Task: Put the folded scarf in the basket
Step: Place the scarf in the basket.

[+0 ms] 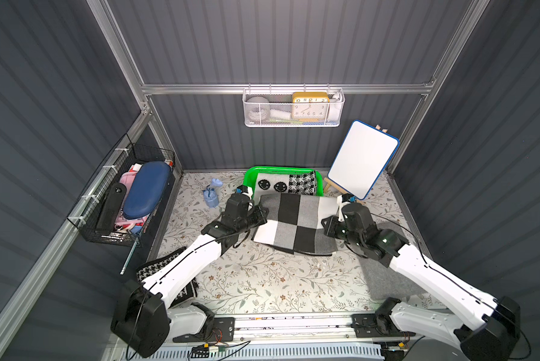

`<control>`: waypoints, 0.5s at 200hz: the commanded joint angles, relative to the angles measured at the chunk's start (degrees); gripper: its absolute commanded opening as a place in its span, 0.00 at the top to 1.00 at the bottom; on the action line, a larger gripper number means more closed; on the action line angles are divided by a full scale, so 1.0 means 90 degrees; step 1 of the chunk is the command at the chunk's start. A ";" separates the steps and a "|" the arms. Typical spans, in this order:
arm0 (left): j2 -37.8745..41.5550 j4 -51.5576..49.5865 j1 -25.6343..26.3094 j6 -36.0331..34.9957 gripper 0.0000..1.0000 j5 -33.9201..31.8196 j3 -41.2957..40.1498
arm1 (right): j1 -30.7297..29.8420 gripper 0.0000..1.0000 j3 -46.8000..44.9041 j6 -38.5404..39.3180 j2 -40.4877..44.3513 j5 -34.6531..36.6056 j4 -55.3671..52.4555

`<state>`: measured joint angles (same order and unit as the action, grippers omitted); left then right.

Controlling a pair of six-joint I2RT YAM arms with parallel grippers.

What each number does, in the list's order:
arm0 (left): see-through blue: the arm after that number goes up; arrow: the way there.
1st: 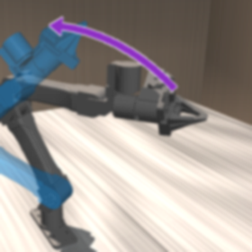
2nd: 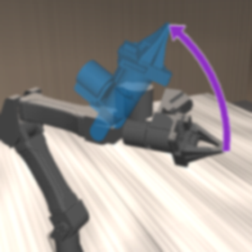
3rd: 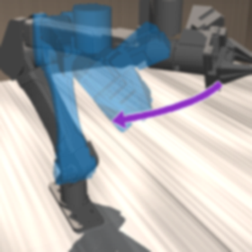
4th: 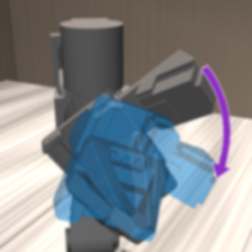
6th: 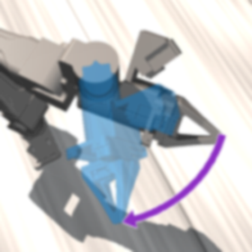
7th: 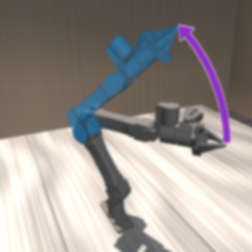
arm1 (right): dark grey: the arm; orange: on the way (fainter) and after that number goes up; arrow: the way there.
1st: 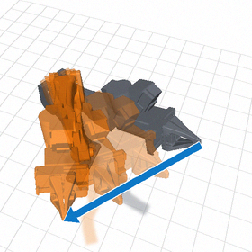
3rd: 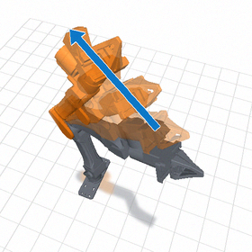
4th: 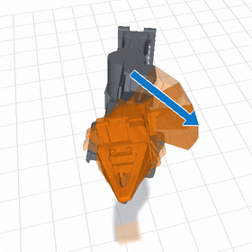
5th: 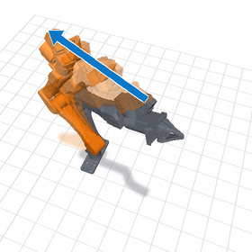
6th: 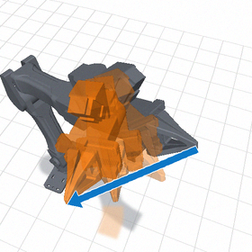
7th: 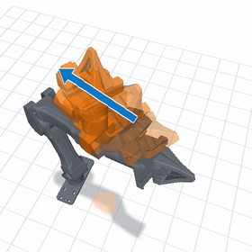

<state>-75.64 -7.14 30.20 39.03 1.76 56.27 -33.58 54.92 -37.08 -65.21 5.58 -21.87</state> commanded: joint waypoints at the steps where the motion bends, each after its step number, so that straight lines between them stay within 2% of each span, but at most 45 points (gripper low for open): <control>1: -0.0374 0.0222 -0.0311 -0.0314 1.00 -0.0302 0.0580 | 0.0326 1.00 0.0657 0.0348 -0.0578 -0.0009 0.0217; 41: -0.1438 0.0393 -0.1000 -0.0509 1.00 0.0150 0.1708 | 0.0670 1.00 0.1772 0.0707 -0.1705 -0.0258 0.0358; 100: -0.3015 0.0226 -0.1309 -0.0896 1.00 0.0139 0.3685 | 0.1070 1.00 0.3363 0.1001 -0.3429 -0.0399 0.0342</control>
<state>-99.13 -6.09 19.99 33.98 4.19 83.22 -25.89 80.05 -30.15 -91.83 1.89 -18.87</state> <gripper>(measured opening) 0.104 0.124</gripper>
